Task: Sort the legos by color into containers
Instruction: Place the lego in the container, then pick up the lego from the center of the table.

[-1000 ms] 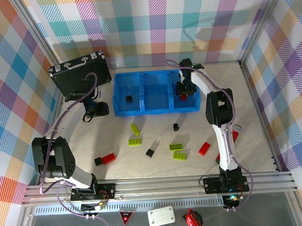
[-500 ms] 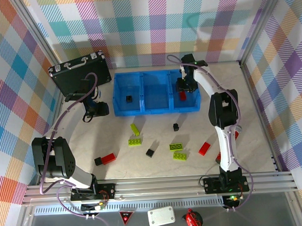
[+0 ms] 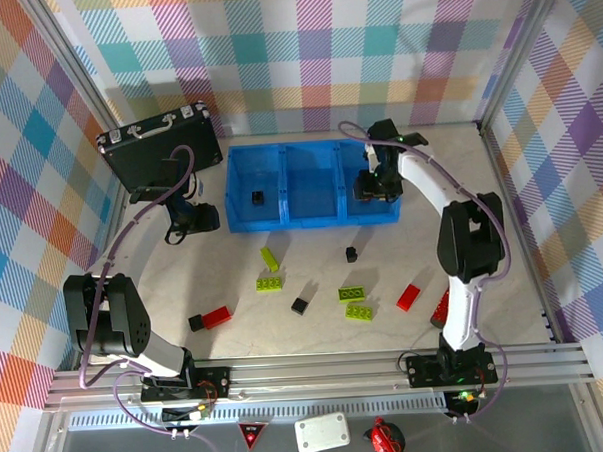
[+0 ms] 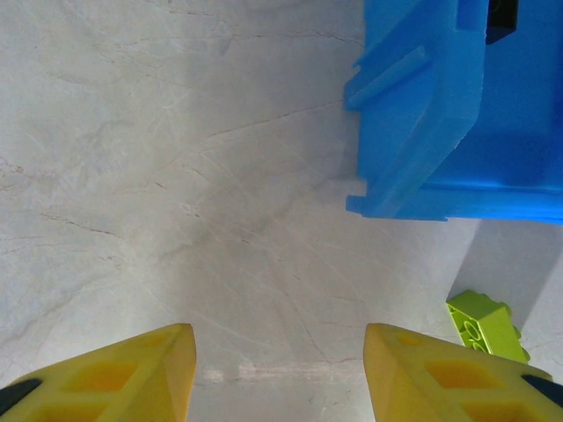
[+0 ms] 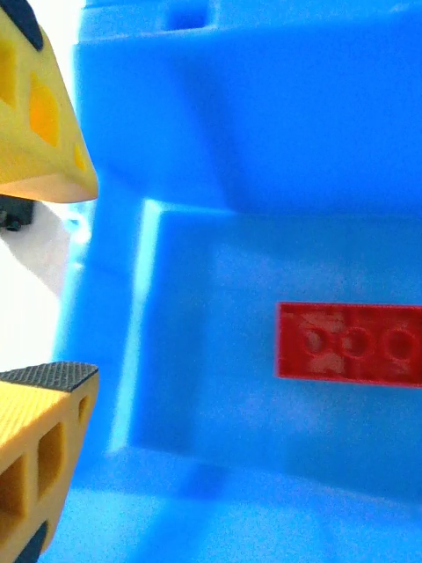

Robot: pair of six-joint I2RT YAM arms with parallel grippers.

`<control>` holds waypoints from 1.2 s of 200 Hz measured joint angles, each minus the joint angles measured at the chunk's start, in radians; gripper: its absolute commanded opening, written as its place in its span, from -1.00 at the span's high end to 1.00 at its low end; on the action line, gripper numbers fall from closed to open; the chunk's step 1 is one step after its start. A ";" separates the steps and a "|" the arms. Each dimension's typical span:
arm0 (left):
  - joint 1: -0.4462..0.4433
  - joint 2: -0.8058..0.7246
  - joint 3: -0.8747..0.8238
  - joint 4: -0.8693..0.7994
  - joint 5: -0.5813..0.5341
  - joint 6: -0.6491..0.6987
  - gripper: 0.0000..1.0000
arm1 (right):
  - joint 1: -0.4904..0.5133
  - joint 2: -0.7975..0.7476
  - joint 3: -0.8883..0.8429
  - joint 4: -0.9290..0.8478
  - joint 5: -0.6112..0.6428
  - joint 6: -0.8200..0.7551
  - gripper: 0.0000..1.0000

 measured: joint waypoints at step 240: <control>-0.406 0.025 -0.050 -0.017 -0.068 -0.403 -0.04 | 0.109 -0.413 -0.508 0.102 -0.013 0.112 -0.04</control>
